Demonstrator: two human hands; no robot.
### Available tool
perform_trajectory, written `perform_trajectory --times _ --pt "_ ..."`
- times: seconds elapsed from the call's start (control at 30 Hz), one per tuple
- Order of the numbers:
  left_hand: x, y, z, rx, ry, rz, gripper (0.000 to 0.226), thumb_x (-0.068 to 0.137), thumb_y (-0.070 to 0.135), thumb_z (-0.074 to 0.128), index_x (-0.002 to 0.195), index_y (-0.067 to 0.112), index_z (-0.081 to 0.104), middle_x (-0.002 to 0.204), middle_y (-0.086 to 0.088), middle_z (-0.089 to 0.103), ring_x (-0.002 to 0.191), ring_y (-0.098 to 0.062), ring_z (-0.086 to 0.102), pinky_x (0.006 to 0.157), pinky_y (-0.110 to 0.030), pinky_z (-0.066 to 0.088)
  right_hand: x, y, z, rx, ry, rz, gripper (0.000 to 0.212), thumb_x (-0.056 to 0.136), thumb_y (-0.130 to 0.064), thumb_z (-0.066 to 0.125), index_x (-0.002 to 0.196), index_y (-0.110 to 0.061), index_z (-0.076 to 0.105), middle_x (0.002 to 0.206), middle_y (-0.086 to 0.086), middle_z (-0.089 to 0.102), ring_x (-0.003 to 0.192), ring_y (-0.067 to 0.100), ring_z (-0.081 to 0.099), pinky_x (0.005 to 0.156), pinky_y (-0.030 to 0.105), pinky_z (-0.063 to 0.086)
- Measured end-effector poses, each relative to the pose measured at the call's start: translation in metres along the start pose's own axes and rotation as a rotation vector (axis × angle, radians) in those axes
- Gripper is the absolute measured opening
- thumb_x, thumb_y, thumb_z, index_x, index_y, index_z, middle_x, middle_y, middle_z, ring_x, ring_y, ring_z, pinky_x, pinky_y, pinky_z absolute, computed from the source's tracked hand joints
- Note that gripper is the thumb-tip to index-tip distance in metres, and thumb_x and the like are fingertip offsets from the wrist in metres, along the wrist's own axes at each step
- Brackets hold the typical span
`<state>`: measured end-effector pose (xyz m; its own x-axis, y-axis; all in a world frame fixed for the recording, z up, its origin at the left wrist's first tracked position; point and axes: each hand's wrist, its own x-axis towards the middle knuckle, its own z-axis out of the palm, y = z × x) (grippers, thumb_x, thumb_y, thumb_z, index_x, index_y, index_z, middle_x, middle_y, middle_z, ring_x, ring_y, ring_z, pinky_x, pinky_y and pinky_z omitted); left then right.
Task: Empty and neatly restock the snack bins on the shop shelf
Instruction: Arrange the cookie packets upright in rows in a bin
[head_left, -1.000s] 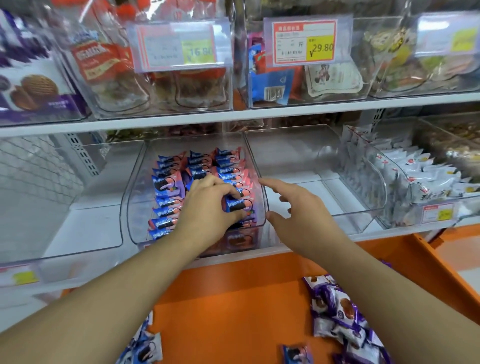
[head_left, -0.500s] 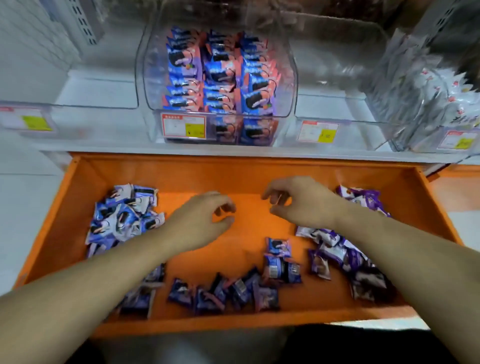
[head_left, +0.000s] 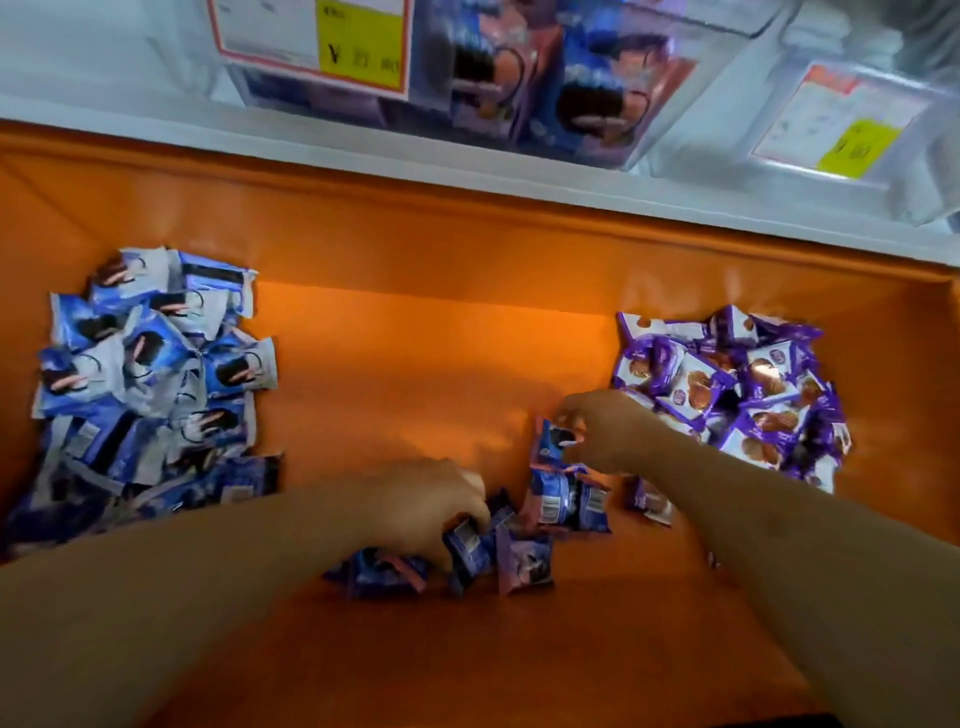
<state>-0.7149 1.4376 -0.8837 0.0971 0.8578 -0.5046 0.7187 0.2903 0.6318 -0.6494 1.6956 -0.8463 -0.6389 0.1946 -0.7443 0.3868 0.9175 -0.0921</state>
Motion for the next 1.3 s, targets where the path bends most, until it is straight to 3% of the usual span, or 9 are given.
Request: perform_trajectory --times 0.1,0.23,0.37,0.53,0.7,0.87,0.97,1.17,1.3 --pt "0.002 -0.004 0.006 -0.033 0.004 -0.015 0.045 0.088 0.046 0.079 0.128 0.032 0.066 0.129 0.011 0.053 0.112 -0.012 0.053 0.085 -0.037 0.049 0.01 0.002 0.014 0.024 0.01 0.028 0.063 0.087 -0.028 0.083 0.145 -0.028 0.058 0.132 0.004 0.067 0.116 0.025 0.066 0.096 0.044 0.059" --pt "-0.016 -0.003 -0.007 -0.204 0.048 -0.118 0.037 0.094 0.051 0.07 0.126 0.032 0.068 0.127 0.012 0.059 0.107 -0.007 0.056 0.094 -0.036 0.05 0.013 -0.002 0.008 0.013 0.032 -0.016 0.052 0.083 -0.024 0.082 0.132 -0.024 0.064 0.128 0.004 0.066 0.112 0.025 0.065 0.09 0.043 0.06" --pt "-0.051 -0.001 -0.042 -0.493 0.198 -0.297 0.024 0.093 0.055 0.071 0.11 0.038 0.071 0.114 0.018 0.067 0.104 -0.003 0.063 0.097 -0.038 0.053 -0.002 -0.017 -0.03 0.141 0.054 -0.049 0.032 0.08 -0.022 0.085 0.099 -0.02 0.06 0.092 0.006 0.068 0.075 0.022 0.062 0.055 0.031 0.045" --pt "-0.112 0.023 -0.119 -0.806 0.422 -0.387 0.029 0.095 0.041 0.073 0.114 0.02 0.073 0.101 -0.005 0.077 0.09 -0.02 0.076 0.087 -0.043 0.063 -0.058 -0.067 -0.106 0.302 0.096 -0.134 0.035 0.078 -0.035 0.091 0.097 -0.018 0.067 0.088 0.003 0.068 0.071 0.018 0.058 0.062 0.031 0.043" --pt "-0.186 0.08 -0.178 -1.162 0.697 -0.239 0.023 0.101 0.016 0.063 0.123 0.009 0.066 0.105 -0.029 0.074 0.099 -0.058 0.068 0.064 -0.037 0.054 -0.15 -0.112 -0.174 0.423 0.319 -0.309 0.029 0.079 -0.031 0.089 0.089 -0.013 0.069 0.079 0.005 0.067 0.069 0.018 0.056 0.063 0.037 0.044" --pt "-0.249 0.142 -0.212 -1.378 0.873 -0.017 0.034 0.097 0.016 0.06 0.128 0.007 0.069 0.111 -0.029 0.073 0.083 -0.037 0.073 0.068 -0.04 0.062 -0.238 -0.138 -0.205 0.667 0.602 -0.532 0.038 0.079 -0.026 0.091 0.08 -0.015 0.055 0.066 -0.008 0.038 0.062 0.011 0.036 0.061 0.032 0.031" --pt "-0.271 0.168 -0.218 -1.356 0.901 0.08 0.037 0.091 0.023 0.069 0.121 0.002 0.071 0.111 -0.029 0.072 0.091 -0.037 0.071 0.076 -0.04 0.062 -0.263 -0.15 -0.203 0.768 0.666 -0.612 0.038 0.079 -0.023 0.091 0.084 -0.014 0.054 0.068 -0.007 0.035 0.062 0.013 0.032 0.059 0.032 0.03" --pt "-0.283 0.174 -0.221 -1.299 1.036 0.064 0.038 0.085 0.01 0.077 0.123 0.004 0.072 0.119 -0.027 0.072 0.094 -0.032 0.07 0.078 -0.038 0.063 -0.27 -0.158 -0.205 0.715 0.689 -0.614 0.032 0.078 -0.03 0.09 0.096 -0.023 0.065 0.086 0.004 0.052 0.068 0.012 0.042 0.062 0.025 0.039" --pt "-0.281 0.161 -0.231 -1.304 1.093 0.056 0.053 0.073 0.026 0.085 0.121 0.009 0.074 0.121 -0.03 0.069 0.106 -0.037 0.062 0.101 -0.054 0.042 -0.254 -0.152 -0.213 0.671 0.73 -0.613 0.02 0.085 -0.034 0.084 0.1 -0.031 0.071 0.09 -0.008 0.069 0.075 0.011 0.062 0.066 0.021 0.048"
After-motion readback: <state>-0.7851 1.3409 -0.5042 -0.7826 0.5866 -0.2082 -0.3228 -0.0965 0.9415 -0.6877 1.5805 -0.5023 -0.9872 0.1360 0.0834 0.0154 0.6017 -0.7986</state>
